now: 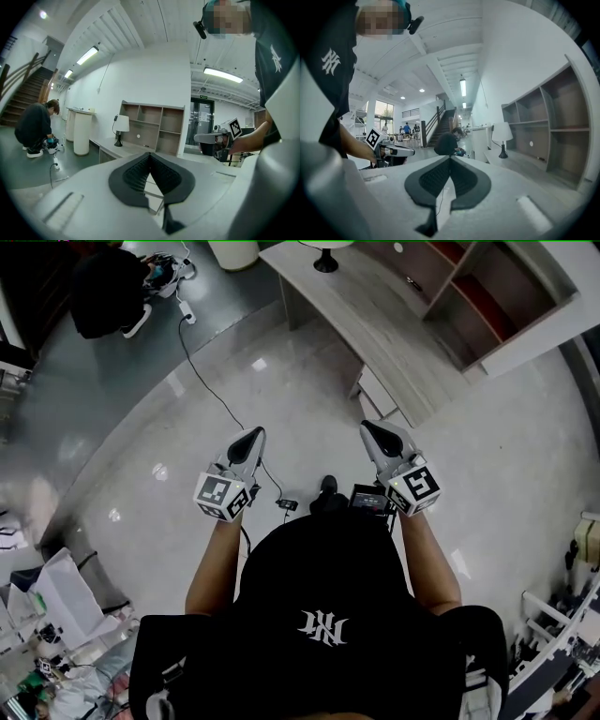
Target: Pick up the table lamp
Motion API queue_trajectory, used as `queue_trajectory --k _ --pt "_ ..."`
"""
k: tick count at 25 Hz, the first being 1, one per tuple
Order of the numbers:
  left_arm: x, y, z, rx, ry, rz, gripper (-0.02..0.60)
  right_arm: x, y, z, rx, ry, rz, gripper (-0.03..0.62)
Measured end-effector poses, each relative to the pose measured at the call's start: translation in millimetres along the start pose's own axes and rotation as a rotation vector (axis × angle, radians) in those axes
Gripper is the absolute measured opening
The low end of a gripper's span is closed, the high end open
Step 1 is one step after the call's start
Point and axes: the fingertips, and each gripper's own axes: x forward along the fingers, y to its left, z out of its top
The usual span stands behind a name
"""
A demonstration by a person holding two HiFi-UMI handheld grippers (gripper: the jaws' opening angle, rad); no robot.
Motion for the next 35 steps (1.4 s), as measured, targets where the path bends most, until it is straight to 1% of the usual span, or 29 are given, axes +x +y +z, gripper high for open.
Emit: queue_trajectory --k 5,8,11,15,17,22,25,28,35 --pt "44 8 16 0.006 -0.001 -0.007 0.002 13 -35 15 0.001 -0.034 0.045 0.002" --pt "67 16 30 0.019 -0.002 -0.010 0.002 22 -59 20 0.006 -0.046 0.044 0.002" --pt "86 25 33 0.025 0.017 -0.011 0.002 30 -77 19 0.031 -0.048 0.042 0.002" --pt "108 32 39 0.005 0.026 -0.017 0.002 36 -96 17 0.053 -0.032 0.039 0.002" --pt "119 42 42 -0.001 0.025 -0.024 0.002 47 -105 17 0.060 -0.028 0.032 0.002" --pt "153 82 46 -0.020 0.038 -0.056 0.002 89 -134 18 0.074 -0.014 0.003 0.002" --pt "174 109 57 -0.028 0.040 -0.081 0.003 119 -154 24 0.100 -0.011 -0.025 0.002" --pt "196 140 71 -0.032 0.031 -0.095 0.003 152 -172 27 0.112 -0.008 -0.034 0.002" --pt "236 204 91 -0.046 0.041 -0.142 0.003 225 -206 57 0.068 -0.005 -0.073 0.002"
